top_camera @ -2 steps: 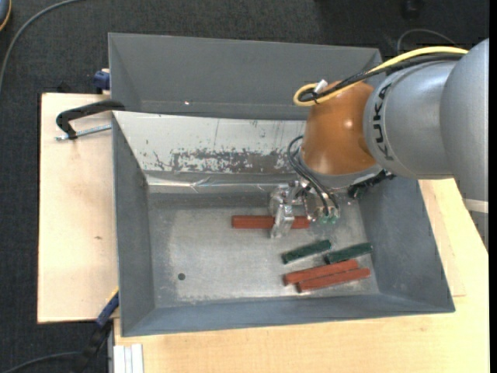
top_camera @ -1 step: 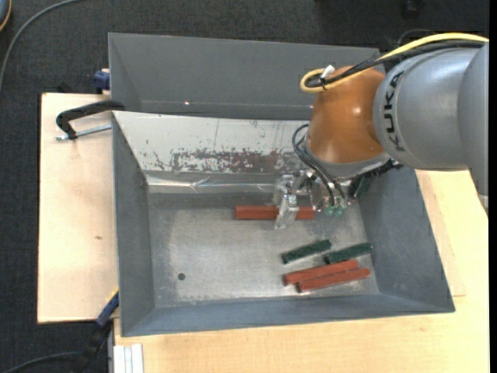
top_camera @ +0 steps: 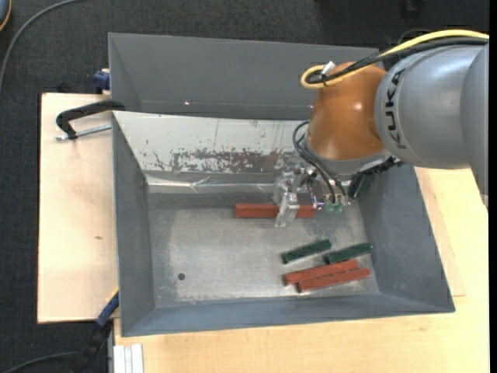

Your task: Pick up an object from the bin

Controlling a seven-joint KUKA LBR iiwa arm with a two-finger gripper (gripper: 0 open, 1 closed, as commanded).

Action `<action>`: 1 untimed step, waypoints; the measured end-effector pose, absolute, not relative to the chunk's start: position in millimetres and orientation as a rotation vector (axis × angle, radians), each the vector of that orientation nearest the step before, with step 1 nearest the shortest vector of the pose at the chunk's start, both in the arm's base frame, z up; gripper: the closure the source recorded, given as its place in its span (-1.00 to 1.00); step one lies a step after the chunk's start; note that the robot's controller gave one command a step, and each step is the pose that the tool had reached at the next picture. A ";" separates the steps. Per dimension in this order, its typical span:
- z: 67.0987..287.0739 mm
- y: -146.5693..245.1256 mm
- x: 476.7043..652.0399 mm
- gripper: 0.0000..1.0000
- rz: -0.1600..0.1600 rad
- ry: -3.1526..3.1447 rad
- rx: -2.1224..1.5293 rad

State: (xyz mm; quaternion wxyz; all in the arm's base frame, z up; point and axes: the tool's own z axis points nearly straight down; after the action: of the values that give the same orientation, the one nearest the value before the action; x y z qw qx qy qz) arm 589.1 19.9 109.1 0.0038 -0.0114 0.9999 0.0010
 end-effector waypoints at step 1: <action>122.5 20.7 590.9 1.00 0.003 3.134 -0.037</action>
Offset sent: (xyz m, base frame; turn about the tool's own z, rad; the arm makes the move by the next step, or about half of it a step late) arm 0.0001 0.0000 0.0118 0.0000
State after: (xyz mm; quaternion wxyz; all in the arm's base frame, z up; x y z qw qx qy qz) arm 590.9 20.7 122.5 0.0038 -0.0117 0.9999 0.0010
